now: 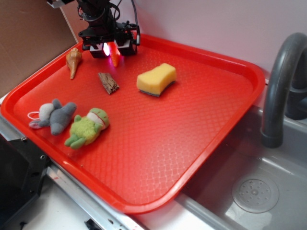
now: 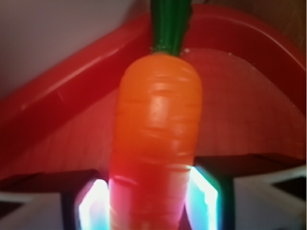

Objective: Grab the carrot.

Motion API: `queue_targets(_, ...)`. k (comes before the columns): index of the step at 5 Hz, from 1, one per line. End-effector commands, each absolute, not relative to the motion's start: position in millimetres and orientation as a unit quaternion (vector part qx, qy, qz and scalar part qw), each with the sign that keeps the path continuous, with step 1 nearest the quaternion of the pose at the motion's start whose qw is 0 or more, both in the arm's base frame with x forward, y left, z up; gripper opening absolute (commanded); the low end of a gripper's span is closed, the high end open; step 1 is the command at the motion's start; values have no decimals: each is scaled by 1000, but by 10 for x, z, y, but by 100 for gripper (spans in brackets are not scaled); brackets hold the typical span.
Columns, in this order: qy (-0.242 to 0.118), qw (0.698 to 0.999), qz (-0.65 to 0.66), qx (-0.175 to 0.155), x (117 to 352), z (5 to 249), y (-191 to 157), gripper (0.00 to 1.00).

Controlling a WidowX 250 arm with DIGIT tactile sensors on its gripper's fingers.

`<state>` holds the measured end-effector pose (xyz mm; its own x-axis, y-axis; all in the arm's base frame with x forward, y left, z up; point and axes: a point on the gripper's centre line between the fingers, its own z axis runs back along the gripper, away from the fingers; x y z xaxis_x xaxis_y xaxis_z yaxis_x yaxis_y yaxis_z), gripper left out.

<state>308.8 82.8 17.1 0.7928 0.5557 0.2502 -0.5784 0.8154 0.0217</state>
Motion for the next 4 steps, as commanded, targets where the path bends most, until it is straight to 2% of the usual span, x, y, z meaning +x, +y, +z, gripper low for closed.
queue_targets(1,-16,998,53,-5,2766,1118,263,0)
queue_targets(2,17,997,-72,8,2473,1435,53,0)
queue_targets(3,16,982,-184,33,2201,1690,-236,0)
queue_targets(4,-36,980,-190,52,2061,1924,-345,0)
